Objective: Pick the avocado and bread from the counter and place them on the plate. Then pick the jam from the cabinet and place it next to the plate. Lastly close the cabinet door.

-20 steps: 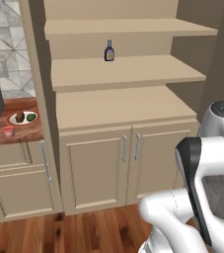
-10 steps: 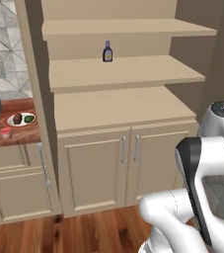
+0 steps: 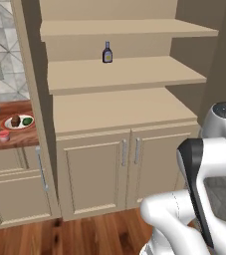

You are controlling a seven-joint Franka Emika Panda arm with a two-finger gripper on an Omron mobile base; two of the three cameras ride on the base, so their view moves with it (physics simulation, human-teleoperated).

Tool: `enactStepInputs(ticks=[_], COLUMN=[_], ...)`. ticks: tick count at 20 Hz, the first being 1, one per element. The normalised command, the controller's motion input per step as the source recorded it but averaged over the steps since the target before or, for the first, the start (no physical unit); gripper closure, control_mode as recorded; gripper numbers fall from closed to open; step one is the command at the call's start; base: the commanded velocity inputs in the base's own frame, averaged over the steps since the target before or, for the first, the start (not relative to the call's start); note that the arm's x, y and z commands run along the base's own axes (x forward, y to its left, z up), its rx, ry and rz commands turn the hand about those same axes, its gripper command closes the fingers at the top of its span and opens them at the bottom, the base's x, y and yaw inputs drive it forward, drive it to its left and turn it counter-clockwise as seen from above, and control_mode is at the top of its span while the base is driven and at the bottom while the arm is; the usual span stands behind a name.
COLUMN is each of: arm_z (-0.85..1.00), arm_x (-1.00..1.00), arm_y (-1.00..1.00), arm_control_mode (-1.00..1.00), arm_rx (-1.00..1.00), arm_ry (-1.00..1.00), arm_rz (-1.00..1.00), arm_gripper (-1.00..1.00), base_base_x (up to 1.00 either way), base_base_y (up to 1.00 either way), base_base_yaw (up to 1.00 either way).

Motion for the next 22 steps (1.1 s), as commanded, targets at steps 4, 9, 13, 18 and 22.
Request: enactStepInputs(ticks=[4,9,13,18,22], arm_z=[0.0,0.0,0.0,0.0,0.0], arm_x=[0.0,0.0,0.0,-0.48,-0.61], arm_y=[0.0,0.0,0.0,-0.02,-0.01], arm_control_mode=[1.0,1.0,1.0,-1.0,-1.0], arm_rx=[0.0,0.0,0.0,0.04,0.07], arm_ry=[0.0,0.0,0.0,-0.37,-0.46], arm_rz=[0.0,0.0,0.0,0.01,0.04], arm_gripper=[-1.0,-1.0,-1.0,-1.0,-1.0], base_base_x=[0.32,0.18,-0.02,0.0,0.0], base_base_y=[-0.23,-0.2,-0.13,0.0,0.0], base_base_yaw=[-0.01,0.0,0.0,0.0,0.0])
